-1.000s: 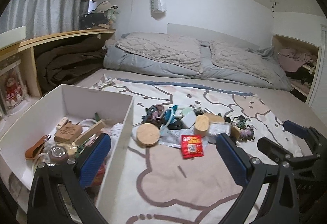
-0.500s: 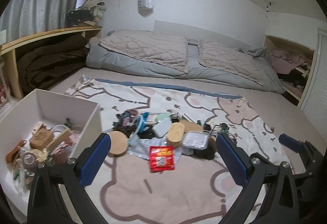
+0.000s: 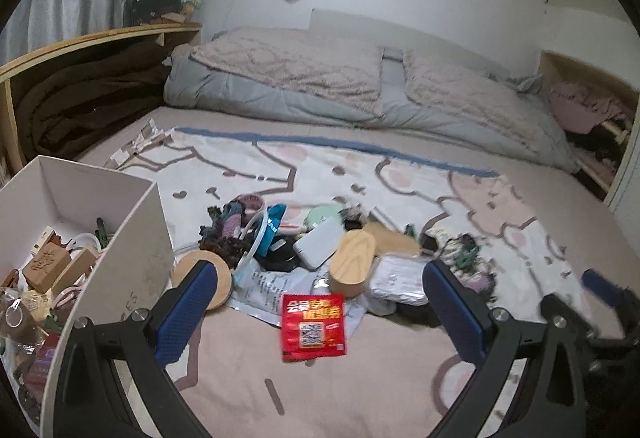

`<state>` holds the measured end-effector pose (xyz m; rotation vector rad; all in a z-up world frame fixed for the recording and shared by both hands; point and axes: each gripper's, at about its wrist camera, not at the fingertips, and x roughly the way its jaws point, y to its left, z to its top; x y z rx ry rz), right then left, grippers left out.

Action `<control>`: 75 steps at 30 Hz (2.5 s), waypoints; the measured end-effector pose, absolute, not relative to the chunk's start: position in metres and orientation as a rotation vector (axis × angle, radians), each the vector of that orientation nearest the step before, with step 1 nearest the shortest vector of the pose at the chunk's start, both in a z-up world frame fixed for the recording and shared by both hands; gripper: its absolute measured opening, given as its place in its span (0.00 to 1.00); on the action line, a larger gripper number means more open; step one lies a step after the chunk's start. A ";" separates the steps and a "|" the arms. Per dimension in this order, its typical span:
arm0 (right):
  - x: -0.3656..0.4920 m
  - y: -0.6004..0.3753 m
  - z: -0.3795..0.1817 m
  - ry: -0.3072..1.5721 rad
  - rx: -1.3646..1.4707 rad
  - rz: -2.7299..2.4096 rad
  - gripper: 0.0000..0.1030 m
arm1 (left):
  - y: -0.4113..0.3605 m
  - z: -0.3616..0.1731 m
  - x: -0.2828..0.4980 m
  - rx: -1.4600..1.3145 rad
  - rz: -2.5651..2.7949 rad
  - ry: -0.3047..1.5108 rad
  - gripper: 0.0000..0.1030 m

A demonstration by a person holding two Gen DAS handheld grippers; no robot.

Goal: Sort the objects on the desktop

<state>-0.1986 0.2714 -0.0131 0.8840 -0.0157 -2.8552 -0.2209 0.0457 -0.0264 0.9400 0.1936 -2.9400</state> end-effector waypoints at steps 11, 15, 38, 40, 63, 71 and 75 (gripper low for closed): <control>-0.238 0.264 -0.058 0.058 1.033 -2.806 0.63 | 0.036 -0.088 -0.250 1.092 -2.838 0.134 1.00; -0.246 0.259 -0.071 0.088 1.061 -2.773 0.46 | 0.035 -0.103 -0.257 1.152 -2.814 0.145 1.00; -0.270 0.254 -0.092 -0.014 1.091 -2.683 0.10 | 0.045 -0.148 -0.284 1.378 -2.750 0.136 0.98; -0.265 0.257 -0.089 -0.043 1.089 -2.684 0.09 | 0.044 -0.146 -0.284 1.366 -2.754 0.140 0.90; -0.204 0.278 -0.071 -0.297 1.050 -2.645 0.09 | 0.030 -0.130 -0.244 1.408 -2.810 0.199 0.15; -0.208 0.283 -0.085 -0.326 1.109 -2.634 0.11 | 0.031 -0.119 -0.219 1.402 -2.842 0.156 0.11; -0.211 0.283 -0.091 -0.329 1.132 -2.631 0.46 | 0.027 -0.118 -0.201 1.412 -2.860 0.153 0.11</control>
